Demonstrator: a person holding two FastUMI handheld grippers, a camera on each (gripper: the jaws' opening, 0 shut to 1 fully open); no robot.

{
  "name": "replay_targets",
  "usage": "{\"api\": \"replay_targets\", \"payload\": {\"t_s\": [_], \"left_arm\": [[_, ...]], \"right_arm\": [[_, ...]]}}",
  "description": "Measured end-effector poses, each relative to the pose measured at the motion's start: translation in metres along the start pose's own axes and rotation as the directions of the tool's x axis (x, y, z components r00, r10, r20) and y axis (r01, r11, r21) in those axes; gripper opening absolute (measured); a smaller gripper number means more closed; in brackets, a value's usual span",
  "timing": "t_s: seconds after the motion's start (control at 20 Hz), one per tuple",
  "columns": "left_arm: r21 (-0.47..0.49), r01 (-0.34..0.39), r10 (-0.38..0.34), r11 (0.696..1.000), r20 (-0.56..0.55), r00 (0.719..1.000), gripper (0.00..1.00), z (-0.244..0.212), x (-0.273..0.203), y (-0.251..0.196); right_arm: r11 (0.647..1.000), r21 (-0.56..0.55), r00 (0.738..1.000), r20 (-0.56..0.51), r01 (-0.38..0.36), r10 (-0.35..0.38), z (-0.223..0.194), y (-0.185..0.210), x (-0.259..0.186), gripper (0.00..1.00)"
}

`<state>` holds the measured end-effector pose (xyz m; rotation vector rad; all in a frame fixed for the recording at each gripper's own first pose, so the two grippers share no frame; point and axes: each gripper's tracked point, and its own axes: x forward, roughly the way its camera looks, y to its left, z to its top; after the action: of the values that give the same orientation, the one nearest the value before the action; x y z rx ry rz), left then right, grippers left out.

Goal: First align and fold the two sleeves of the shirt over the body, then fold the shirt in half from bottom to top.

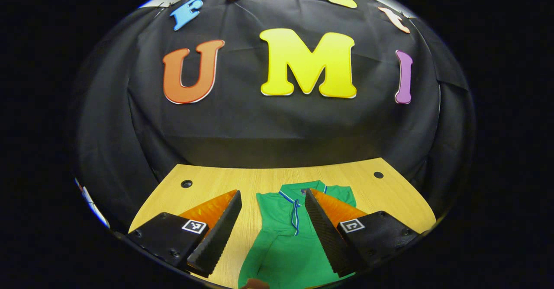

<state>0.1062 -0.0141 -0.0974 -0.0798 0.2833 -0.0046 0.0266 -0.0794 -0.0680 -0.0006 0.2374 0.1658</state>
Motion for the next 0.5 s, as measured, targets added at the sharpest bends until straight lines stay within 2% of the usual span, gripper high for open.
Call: {"api": "replay_targets", "payload": {"t_s": [0.1,0.2,0.25,0.35,0.45,0.5], "left_arm": [[-0.005,-0.016,0.016,1.000,-0.048,0.999,0.95,-0.032,-0.018,0.014],[0.001,-0.020,0.020,1.000,-0.131,0.991,0.96,-0.075,-0.028,0.026],[0.009,-0.036,0.037,0.999,-0.183,0.982,1.00,-0.099,-0.035,0.032],[0.003,-0.043,0.042,0.999,-0.315,0.948,0.96,-0.158,-0.056,0.045],[-0.001,-0.028,0.025,1.000,-0.405,0.914,0.96,-0.200,-0.072,0.048],[0.008,-0.028,0.029,1.000,-0.456,0.889,0.96,-0.225,-0.082,0.052]], "right_arm": [[0.999,-0.016,0.998,-0.057,-0.032,0.031,-0.024,0.012,0.016,0.95],[0.998,-0.034,0.989,-0.139,-0.056,0.050,-0.060,0.020,0.031,0.98],[0.997,-0.040,0.981,-0.187,-0.067,0.059,-0.079,0.025,0.037,0.98],[0.994,-0.053,0.941,-0.330,-0.095,0.072,-0.148,0.034,0.049,0.98],[0.992,-0.083,0.901,-0.430,-0.094,0.050,-0.197,0.031,0.052,0.96],[0.991,-0.095,0.873,-0.486,-0.091,0.033,-0.219,0.026,0.049,0.96]]}}
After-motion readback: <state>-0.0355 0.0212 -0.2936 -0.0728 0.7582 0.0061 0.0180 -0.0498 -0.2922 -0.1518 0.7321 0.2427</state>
